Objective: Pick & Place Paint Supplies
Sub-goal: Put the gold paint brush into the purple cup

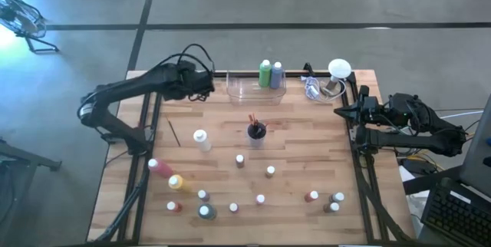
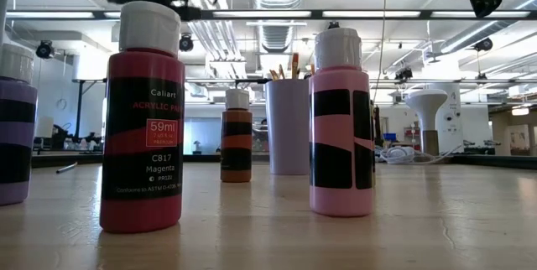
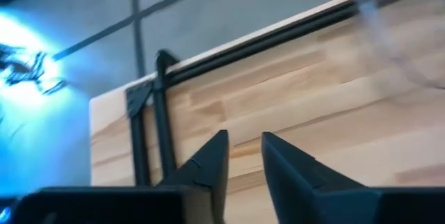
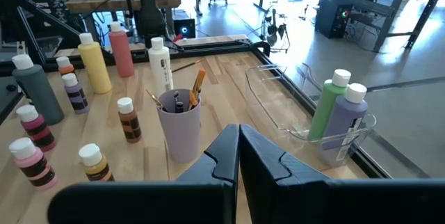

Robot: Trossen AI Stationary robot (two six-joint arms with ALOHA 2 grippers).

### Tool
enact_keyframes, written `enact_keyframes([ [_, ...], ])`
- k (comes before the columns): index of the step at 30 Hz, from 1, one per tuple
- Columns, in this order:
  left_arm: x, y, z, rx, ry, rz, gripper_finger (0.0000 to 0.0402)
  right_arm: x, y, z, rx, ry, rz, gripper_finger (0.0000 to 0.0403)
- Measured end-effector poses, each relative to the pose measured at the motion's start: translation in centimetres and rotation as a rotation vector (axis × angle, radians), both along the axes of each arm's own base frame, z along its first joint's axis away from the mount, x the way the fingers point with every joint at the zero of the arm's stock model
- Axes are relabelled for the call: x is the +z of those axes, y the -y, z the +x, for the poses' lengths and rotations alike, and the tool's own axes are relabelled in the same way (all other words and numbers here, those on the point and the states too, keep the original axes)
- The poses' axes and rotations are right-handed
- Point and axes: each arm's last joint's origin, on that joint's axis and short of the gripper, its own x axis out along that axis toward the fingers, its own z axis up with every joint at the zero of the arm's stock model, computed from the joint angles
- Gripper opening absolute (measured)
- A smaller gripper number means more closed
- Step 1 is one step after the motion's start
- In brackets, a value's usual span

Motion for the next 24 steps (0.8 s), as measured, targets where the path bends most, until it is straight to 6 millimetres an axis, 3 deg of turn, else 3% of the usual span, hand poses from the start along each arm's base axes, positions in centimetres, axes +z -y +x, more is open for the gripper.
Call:
enact_keyframes([
  [7, -5.1, -1.6, -1.7, 0.174, -0.09, -0.163, 0.0158, 0.0, 0.0, 0.0, 0.0, 0.001, 0.001, 0.0008],
  [14, -9.7, -2.6, -4.0, 0.326, -0.195, -0.282, 0.0161, 0.0, 0.0, 0.0, 0.001, 0.0, 0.0, 0.0008],
  [24, -13.5, -2.9, -5.4, 0.441, -0.162, -0.362, 0.0158, 0.0, 0.0, 0.0, 0.0, 0.0, 0.001, 0.0008],
])
